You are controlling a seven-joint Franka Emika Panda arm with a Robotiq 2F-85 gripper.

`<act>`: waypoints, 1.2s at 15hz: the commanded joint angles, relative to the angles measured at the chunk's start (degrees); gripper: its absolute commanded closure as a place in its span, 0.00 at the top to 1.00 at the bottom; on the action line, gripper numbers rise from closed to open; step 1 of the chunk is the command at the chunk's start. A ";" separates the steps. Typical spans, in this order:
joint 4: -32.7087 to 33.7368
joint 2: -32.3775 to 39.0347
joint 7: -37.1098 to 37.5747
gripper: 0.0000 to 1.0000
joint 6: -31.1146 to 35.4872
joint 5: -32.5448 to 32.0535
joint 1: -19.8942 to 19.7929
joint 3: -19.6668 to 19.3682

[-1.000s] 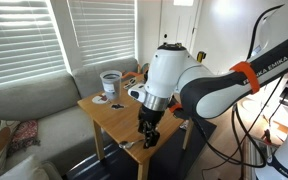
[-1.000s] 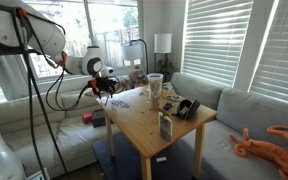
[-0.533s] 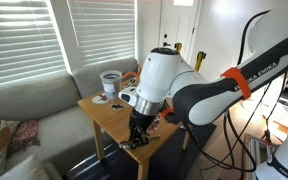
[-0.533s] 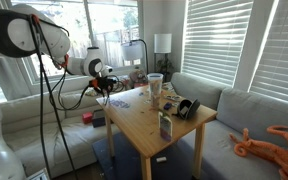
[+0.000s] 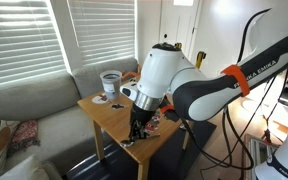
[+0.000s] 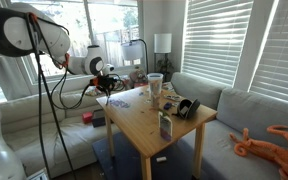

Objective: Put the spoon in the clear cup

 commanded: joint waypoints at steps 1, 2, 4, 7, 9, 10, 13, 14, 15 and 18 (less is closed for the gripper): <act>-0.70 -1.95 2.50 0.50 -1.17 -1.52 0.12 -0.45; -0.86 -2.06 2.63 0.56 -1.52 -1.52 0.10 -0.49; -1.10 -1.99 2.88 0.70 -2.22 -1.66 0.07 -0.62; -2.07 -1.81 3.26 0.82 -2.92 -1.96 -0.01 -0.90; -2.50 -1.96 3.41 0.53 -3.35 -2.07 -0.01 -0.99; -2.63 -2.05 3.41 0.51 -3.51 -2.15 0.00 -1.01; -2.81 -2.01 3.29 0.30 -3.91 -1.97 -0.05 -1.00; -2.81 -2.11 3.25 0.23 -3.90 -1.95 -0.07 -1.00; -2.78 -2.09 3.16 0.16 -3.95 -1.87 -0.09 -1.00; -2.65 -2.08 3.02 0.01 -4.06 -1.52 -0.15 -0.98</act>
